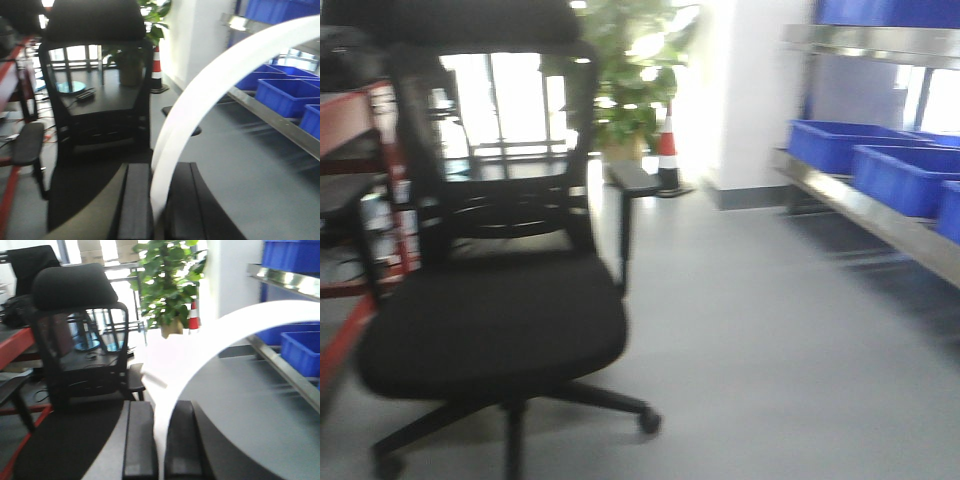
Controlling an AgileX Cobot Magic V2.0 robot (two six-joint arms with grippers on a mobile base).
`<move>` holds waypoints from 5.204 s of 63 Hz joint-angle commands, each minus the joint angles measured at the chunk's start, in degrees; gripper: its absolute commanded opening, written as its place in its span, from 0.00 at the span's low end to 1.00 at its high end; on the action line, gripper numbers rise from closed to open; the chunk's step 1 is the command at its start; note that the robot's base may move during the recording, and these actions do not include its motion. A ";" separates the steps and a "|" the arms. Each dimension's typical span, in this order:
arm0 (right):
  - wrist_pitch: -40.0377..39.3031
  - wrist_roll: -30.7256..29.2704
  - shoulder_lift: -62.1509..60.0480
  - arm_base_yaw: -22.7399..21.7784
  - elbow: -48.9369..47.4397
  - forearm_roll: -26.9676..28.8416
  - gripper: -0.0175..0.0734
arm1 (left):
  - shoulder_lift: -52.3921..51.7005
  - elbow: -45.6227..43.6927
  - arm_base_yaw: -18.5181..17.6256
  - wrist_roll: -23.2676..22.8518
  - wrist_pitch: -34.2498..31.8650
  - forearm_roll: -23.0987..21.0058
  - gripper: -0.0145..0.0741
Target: Grab PVC pipe and place in blue bin
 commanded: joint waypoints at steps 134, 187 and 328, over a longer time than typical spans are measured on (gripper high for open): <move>-1.36 -0.20 -0.22 0.05 0.08 -0.22 0.01 | -0.38 -0.08 -0.22 0.05 -1.59 -0.03 0.04; -1.23 -0.20 -0.22 0.05 0.08 -0.22 0.01 | -0.38 -0.08 -0.22 0.05 -1.59 -0.03 0.04; -14.93 -0.20 -0.22 0.05 -0.57 0.07 0.01 | -0.38 -0.08 -0.22 0.05 -1.73 0.08 0.04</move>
